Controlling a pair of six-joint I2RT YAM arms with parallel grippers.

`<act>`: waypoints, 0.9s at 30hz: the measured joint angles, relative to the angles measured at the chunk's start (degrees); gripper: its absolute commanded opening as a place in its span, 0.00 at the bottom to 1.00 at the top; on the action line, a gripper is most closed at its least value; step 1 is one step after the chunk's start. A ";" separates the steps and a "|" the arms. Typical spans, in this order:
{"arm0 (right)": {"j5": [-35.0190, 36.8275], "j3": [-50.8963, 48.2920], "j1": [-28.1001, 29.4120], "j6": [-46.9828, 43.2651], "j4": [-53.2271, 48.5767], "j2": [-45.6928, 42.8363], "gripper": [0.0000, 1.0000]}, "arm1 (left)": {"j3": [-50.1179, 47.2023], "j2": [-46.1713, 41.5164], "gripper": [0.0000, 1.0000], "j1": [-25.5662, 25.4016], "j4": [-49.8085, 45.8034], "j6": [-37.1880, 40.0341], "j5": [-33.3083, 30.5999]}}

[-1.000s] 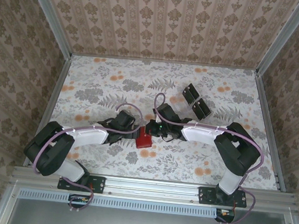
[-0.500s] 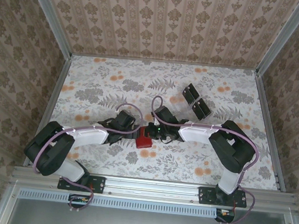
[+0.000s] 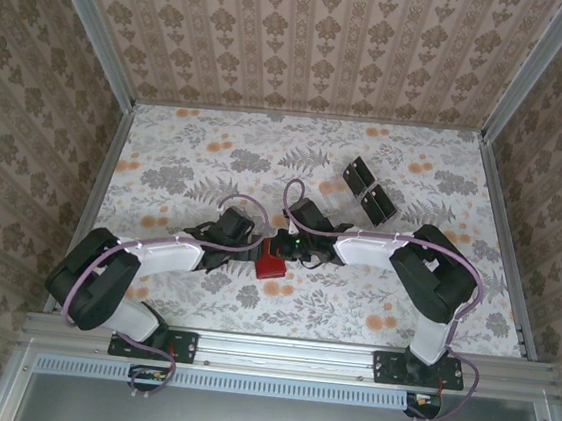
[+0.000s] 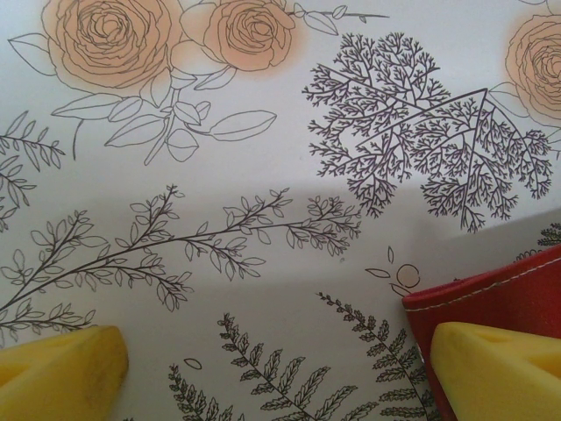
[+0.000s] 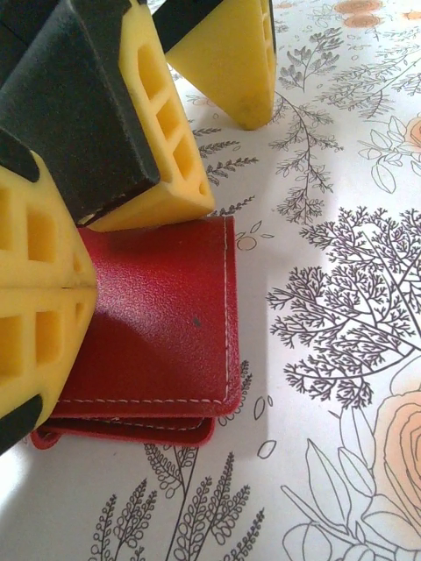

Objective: Put the credit cards into the card holder

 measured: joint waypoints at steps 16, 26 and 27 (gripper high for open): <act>0.24 -2.64 0.00 0.24 4.76 -0.48 0.00 | 0.00 0.00 1.00 -0.04 0.02 0.00 0.00; 0.39 -3.41 0.00 0.22 3.17 -2.08 0.00 | 0.00 0.04 1.00 -0.04 0.07 0.00 -0.02; 0.39 -3.41 0.00 0.22 3.15 -2.08 0.00 | 0.00 0.04 1.00 -0.04 0.07 0.00 -0.02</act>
